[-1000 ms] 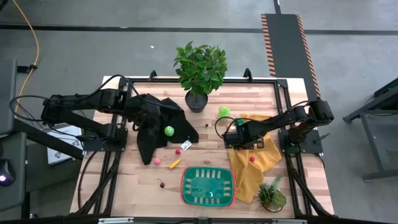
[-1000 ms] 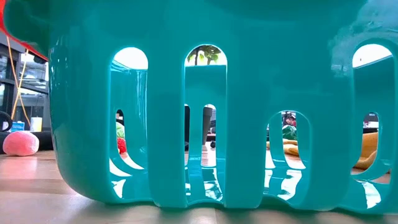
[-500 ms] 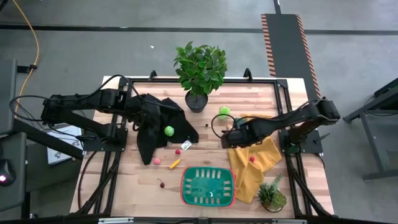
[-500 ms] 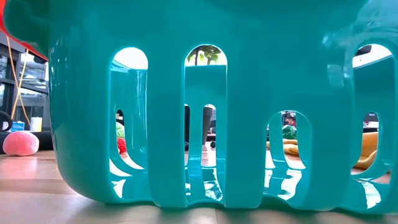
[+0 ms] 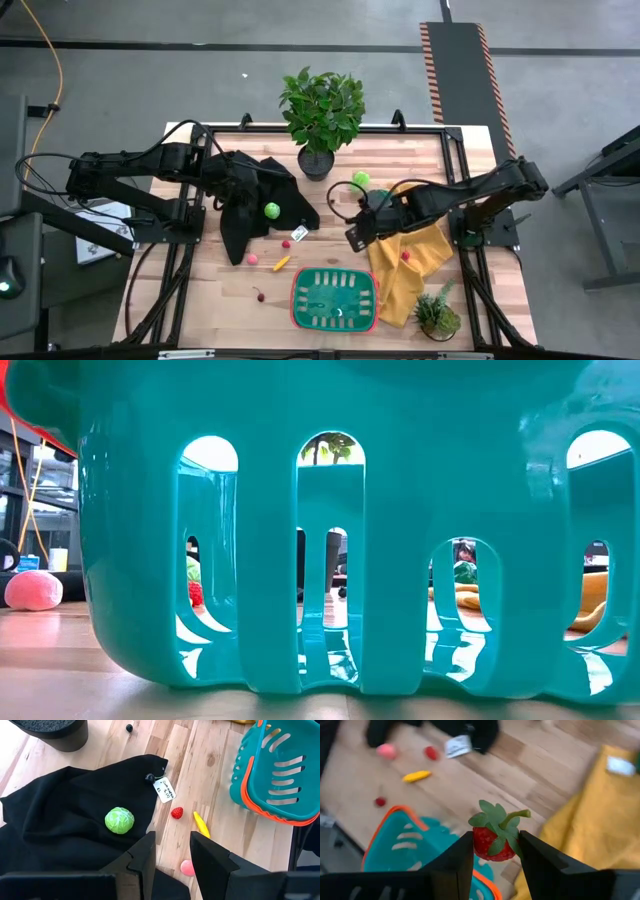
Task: Pick and placing Produce into tupperware
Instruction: Put the red strawberry into the blue bin
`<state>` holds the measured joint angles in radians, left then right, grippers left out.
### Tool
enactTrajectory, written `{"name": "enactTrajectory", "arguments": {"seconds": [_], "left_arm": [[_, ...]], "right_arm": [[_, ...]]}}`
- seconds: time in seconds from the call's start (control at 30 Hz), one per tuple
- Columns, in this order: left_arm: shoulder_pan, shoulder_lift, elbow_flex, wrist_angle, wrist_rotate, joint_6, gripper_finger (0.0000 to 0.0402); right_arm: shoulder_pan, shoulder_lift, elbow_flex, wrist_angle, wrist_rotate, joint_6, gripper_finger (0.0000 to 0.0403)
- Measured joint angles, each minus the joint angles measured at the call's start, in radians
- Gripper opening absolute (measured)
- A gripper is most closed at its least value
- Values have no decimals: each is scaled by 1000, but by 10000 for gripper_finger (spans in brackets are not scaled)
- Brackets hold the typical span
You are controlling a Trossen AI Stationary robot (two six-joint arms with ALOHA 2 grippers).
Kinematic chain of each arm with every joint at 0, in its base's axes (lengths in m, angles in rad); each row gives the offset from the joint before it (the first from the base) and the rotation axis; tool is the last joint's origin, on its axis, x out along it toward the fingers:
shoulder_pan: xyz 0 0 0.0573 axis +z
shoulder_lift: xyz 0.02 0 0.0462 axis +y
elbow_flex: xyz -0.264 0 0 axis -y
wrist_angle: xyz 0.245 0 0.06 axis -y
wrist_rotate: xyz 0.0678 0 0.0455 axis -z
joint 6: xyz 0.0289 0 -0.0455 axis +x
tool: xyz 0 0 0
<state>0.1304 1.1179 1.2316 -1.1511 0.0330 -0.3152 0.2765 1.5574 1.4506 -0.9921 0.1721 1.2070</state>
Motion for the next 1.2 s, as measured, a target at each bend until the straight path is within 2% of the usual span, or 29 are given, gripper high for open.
{"name": "enactTrajectory", "arguments": {"seconds": [0.2, 0.37, 0.53, 0.63, 0.77, 0.93, 1.2], "left_arm": [[0, 0, 0, 2, 0, -34, 111], [0, 0, 0, 2, 10, -82, 111], [0, 0, 0, 2, 92, -129, 111], [-1, 0, 0, 2, 160, -137, 111], [-42, 0, 0, 3, 215, -147, 111], [-137, 0, 0, 11, 222, -164, 111], [-365, 0, 0, 34, 217, -250, 111]], "right_arm": [[24, 0, 17, 117, -80, -290, 128], [42, 0, 17, 189, -188, -478, 128], [58, 0, 17, 184, -273, -618, 128], [66, 0, 17, 167, -289, -685, 128], [67, 0, 17, 162, -291, -697, 128], [66, 1, 17, 161, -287, -672, 129], [97, 46, 16, 201, -279, -563, 129]]}}
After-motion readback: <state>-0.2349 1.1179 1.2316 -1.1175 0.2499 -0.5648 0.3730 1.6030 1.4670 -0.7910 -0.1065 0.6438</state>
